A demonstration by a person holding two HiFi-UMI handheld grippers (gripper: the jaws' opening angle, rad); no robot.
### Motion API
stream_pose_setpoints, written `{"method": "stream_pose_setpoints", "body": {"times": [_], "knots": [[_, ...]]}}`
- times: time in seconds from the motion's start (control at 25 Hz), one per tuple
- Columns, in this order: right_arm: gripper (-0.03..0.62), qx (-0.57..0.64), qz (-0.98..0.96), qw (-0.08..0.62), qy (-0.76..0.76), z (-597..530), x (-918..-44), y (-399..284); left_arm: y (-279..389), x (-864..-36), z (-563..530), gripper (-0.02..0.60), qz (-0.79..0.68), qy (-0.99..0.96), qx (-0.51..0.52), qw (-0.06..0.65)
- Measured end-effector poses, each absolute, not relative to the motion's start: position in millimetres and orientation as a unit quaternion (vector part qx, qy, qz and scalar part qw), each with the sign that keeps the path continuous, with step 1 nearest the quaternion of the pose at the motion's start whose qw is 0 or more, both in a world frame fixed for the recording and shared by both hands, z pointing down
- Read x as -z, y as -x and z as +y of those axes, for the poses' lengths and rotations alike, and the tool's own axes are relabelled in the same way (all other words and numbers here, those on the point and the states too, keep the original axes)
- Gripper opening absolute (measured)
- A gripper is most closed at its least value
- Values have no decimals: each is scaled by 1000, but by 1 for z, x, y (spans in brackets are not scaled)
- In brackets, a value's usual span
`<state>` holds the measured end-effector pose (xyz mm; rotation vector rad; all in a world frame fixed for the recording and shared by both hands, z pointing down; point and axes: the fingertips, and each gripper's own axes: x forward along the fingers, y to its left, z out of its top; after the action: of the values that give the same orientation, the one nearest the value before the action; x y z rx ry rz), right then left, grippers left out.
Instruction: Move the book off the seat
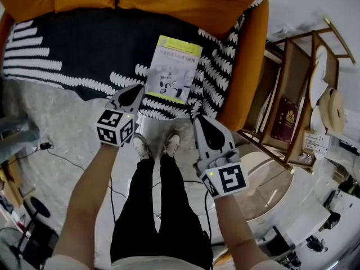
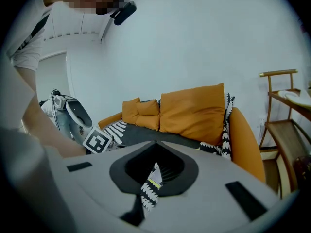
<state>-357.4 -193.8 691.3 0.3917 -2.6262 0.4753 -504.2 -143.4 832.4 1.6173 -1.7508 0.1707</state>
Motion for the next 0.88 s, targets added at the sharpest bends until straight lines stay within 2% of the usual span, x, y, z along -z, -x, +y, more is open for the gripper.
{"method": "stream_pose_setpoints", "body": {"times": [0.2, 0.28, 0.36, 0.48, 0.64, 0.88], "knots": [[21, -172, -949, 229, -129, -209, -720, 363, 504, -884, -149, 21, -667, -621, -81, 404], [21, -174, -949, 231, -125, -213, -728, 366, 507, -908, -147, 67, -665, -609, -87, 423], [21, -173, -949, 234, -118, -215, -737, 369, 508, -930, -145, 144, -661, -601, -90, 441], [21, -169, -950, 239, -108, -217, -751, 371, 506, -955, -152, 173, -649, -605, -92, 452], [21, -174, -948, 247, -102, -216, -768, 372, 502, -977, -167, 262, -633, -612, -61, 470], [21, -177, -948, 248, -93, -216, -779, 372, 498, -999, -180, 282, -623, -615, -50, 481]]}}
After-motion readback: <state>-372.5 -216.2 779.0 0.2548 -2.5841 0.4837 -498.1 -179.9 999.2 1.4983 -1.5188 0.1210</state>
